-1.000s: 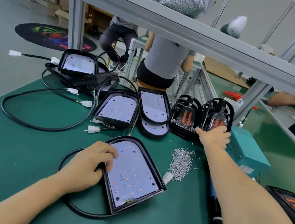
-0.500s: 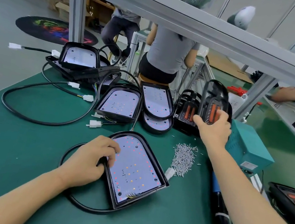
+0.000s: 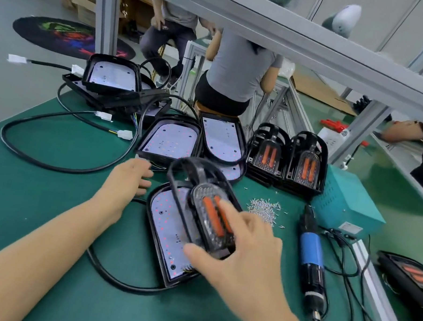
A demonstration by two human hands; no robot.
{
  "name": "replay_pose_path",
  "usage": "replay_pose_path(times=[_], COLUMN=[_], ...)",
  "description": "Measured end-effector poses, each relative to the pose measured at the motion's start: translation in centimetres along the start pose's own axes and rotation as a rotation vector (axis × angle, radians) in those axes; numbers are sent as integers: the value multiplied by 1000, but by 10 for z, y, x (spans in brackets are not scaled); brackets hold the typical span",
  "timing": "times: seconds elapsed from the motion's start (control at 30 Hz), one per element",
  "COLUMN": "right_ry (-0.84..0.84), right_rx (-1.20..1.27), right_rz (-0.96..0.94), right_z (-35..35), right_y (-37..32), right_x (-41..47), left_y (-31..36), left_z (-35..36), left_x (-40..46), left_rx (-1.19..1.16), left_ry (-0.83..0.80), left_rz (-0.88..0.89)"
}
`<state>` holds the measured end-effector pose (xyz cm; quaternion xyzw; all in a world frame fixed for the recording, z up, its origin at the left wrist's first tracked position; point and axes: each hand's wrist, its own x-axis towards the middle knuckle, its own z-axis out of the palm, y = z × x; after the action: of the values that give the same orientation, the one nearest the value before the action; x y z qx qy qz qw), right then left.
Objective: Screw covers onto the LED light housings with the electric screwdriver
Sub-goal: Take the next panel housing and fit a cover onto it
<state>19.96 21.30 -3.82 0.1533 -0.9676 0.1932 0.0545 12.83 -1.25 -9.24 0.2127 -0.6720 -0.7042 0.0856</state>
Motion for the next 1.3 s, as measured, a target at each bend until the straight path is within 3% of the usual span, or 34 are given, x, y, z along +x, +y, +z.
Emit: replay_pose_path(times=[0.1, 0.27, 0.53, 0.83, 1.07, 1.3], right_ry=[16, 59, -52, -157, -137, -129], right_rx=[-69, -89, -140, -124, -171, -156], right_rz=[-24, -12, 30, 16, -32, -49], right_z=[13, 31, 34, 31, 34, 34], right_y=[-9, -17, -5, 10, 17, 16], right_x=[-10, -13, -16, -12, -11, -8], left_y=[7, 7, 8, 8, 11, 9], left_z=[6, 8, 8, 2, 8, 21], left_x=[2, 3, 2, 1, -1, 4], left_rx=[32, 204, 447, 266, 132, 183], left_ry=[-87, -157, -261, -346, -375, -306], left_rz=[-79, -65, 28, -36, -140, -113])
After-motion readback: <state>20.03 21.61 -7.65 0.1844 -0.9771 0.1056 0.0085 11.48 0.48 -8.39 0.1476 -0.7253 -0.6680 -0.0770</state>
